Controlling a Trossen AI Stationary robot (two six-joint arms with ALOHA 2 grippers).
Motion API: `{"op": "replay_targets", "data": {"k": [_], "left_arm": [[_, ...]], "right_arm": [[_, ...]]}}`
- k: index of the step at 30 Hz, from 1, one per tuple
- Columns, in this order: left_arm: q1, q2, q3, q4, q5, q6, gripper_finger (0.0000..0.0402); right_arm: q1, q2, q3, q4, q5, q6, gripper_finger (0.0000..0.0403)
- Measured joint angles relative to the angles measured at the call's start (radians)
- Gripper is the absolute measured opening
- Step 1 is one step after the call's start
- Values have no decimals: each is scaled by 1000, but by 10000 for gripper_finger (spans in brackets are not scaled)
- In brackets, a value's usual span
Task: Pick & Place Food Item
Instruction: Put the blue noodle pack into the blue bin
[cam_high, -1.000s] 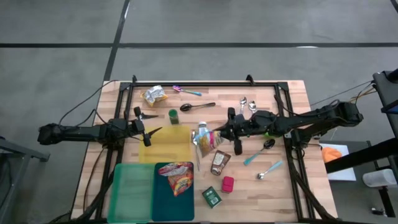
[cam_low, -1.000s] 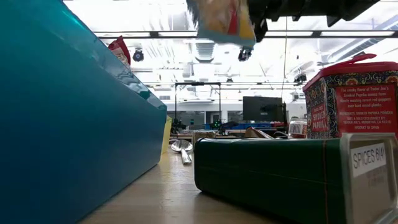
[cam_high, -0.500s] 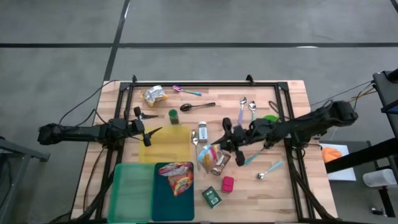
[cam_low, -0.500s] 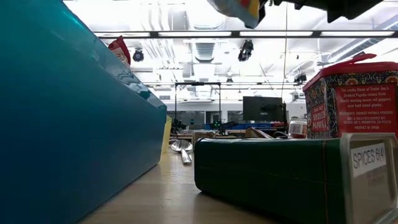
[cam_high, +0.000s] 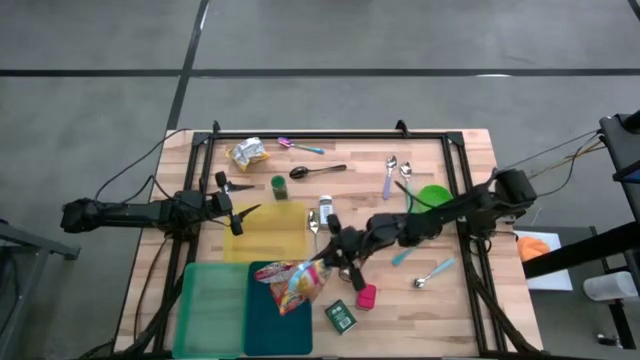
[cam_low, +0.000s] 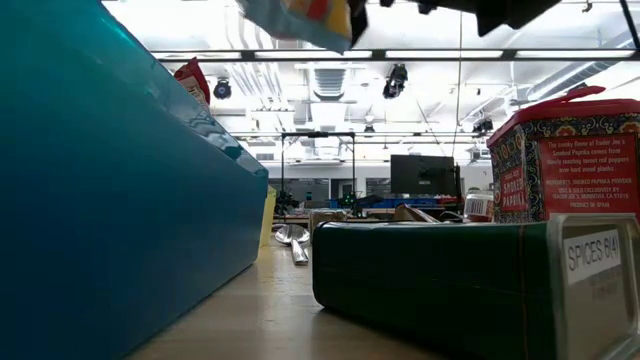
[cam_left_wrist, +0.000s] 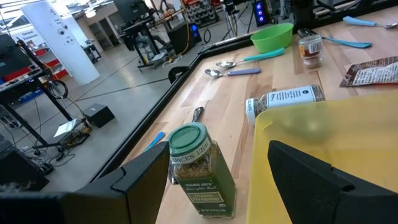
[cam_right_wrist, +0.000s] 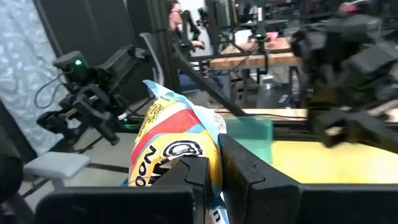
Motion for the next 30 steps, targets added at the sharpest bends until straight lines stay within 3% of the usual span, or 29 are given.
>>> {"op": "replay_targets", "data": {"k": [8, 15, 30], "left_arm": [[0, 1, 0, 0, 0, 0, 275], [0, 1, 0, 0, 0, 0, 275], [0, 0, 0, 0, 0, 0, 275]], "right_arm": [[48, 114, 177, -151, 13, 0, 17], [90, 243, 348, -373, 146, -5, 17], [95, 431, 584, -606, 112, 32, 17]]}}
